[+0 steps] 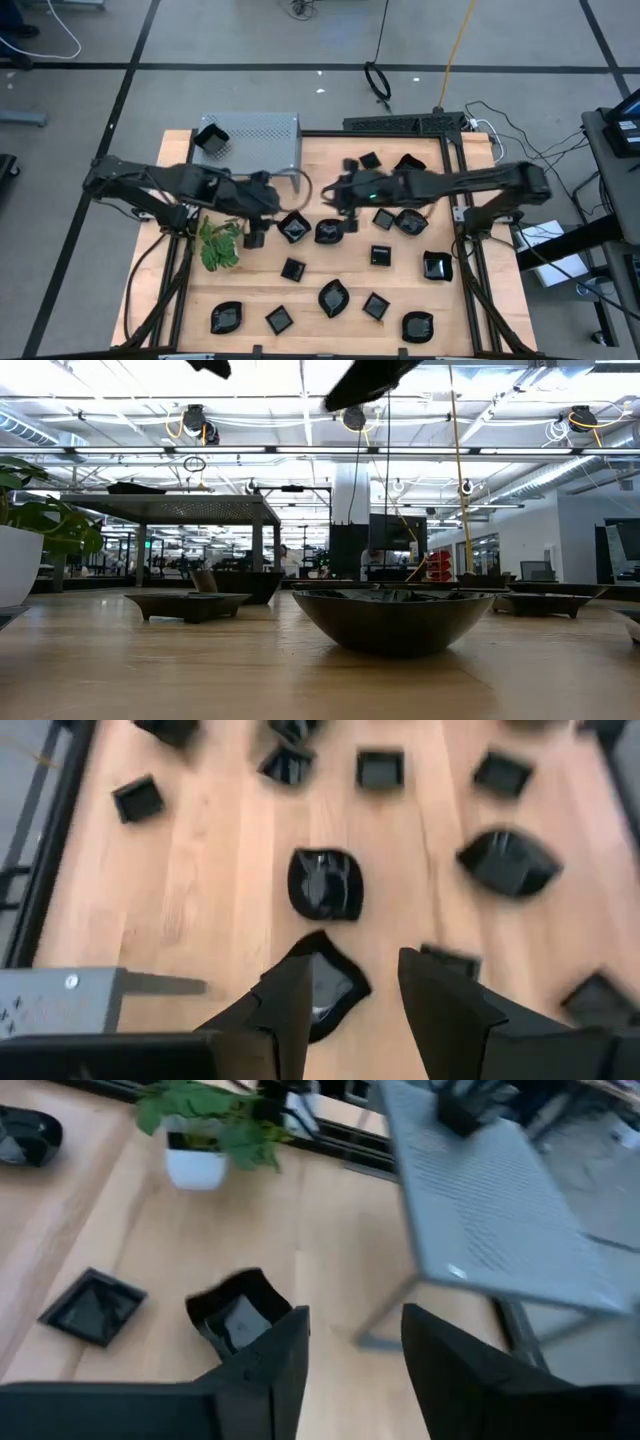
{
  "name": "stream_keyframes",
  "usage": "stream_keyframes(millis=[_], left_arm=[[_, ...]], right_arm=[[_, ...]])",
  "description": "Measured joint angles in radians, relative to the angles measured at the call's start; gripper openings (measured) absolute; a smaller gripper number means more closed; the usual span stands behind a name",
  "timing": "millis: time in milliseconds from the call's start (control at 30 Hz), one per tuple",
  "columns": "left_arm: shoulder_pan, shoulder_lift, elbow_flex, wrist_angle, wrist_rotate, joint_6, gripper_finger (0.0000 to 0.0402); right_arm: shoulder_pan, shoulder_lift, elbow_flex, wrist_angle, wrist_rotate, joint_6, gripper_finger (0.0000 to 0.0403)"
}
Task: Pick & Place Mini shaped plates
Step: Stack the distorted square plate on top of the distorted square plate on the shelf
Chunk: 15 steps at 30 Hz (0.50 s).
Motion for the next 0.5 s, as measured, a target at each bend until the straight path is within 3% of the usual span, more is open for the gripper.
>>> stream_keyframes(millis=[233,500], left_arm=[[-0.008,0.144,0.000,-0.081,0.043,0.233,0.0152],[-0.007,0.340,0.000,-0.123,0.053,0.400,0.0152]], right_arm=[[-0.001,-0.251,-0.032,-0.240,0.148,0.097,0.0143],[0.005,-0.588,-0.372,-0.136,0.256,0.279,0.0143]])
